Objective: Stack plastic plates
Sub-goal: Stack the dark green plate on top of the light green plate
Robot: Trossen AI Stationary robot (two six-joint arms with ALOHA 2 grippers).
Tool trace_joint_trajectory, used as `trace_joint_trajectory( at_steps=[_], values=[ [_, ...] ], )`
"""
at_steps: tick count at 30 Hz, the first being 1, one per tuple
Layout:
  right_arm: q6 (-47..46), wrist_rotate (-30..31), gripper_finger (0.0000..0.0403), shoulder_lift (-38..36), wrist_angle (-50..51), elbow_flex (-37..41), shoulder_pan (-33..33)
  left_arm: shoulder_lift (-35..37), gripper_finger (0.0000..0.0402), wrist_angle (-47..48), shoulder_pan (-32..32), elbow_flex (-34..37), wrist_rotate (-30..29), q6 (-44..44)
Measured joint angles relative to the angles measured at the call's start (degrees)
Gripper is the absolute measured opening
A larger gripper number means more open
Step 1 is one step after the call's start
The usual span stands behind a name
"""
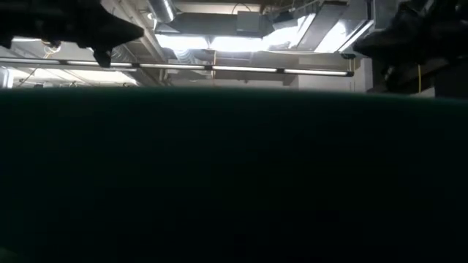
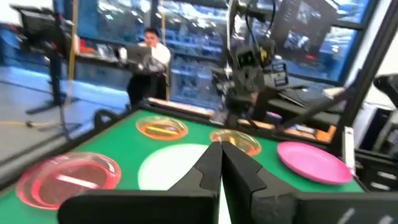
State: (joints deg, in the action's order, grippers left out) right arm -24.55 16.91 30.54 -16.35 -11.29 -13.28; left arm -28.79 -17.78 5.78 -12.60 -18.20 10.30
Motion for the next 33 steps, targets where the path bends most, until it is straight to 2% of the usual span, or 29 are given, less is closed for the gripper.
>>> trace_joint_trajectory(
  at_steps=[3, 6, 11, 14, 17, 20, 25, 30, 33],
  values=[
    [5.2, -2.2, 0.0005, 8.3, 0.0, -3.6, 0.1, -4.7, 0.0005, -3.1, 0.0, 0.0, 0.4, 0.1],
    [8.4, -0.1, 0.0005, 14.8, 0.5, -6.4, 0.2, -8.4, 0.0005, -6.1, 0.0, 0.0, -0.4, 0.1],
    [8.4, 1.9, 0.0005, 23.0, -0.5, -9.9, 0.3, -11.9, 0.0005, -9.0, -0.1, 0.0, -0.6, -1.3],
    [8.4, 3.6, 0.0005, 27.4, -4.8, -12.3, 0.2, -13.4, 0.0005, -11.0, -0.6, 0.0, -2.1, -1.1],
    [8.4, 1.5, 0.0005, 32.4, -8.4, -15.3, 0.1, -14.3, 0.0005, -12.7, -0.6, 0.0, -0.7, 0.8],
    [6.3, 0.1, 0.0005, 38.0, -7.6, -20.2, -0.8, -15.0, 0.0005, -12.8, -0.6, 0.0, 2.6, 1.1],
    [2.4, -0.4, 0.0032, 48.7, 4.9, -31.4, -3.3, -15.2, 0.0013, -13.9, 0.4, 0.0, 5.7, -1.3],
    [-2.1, -3.1, 0.0098, 57.1, 21.3, -42.9, -7.1, -15.2, 0.0061, -15.7, 2.5, 0.0, 6.5, -1.5],
    [-2.7, -3.1, 0.013, 60.2, 29.0, -47.1, -9.8, -16.6, 0.0093, -17.7, 4.1, 0.0, 9.1, 0.3]
  ],
)
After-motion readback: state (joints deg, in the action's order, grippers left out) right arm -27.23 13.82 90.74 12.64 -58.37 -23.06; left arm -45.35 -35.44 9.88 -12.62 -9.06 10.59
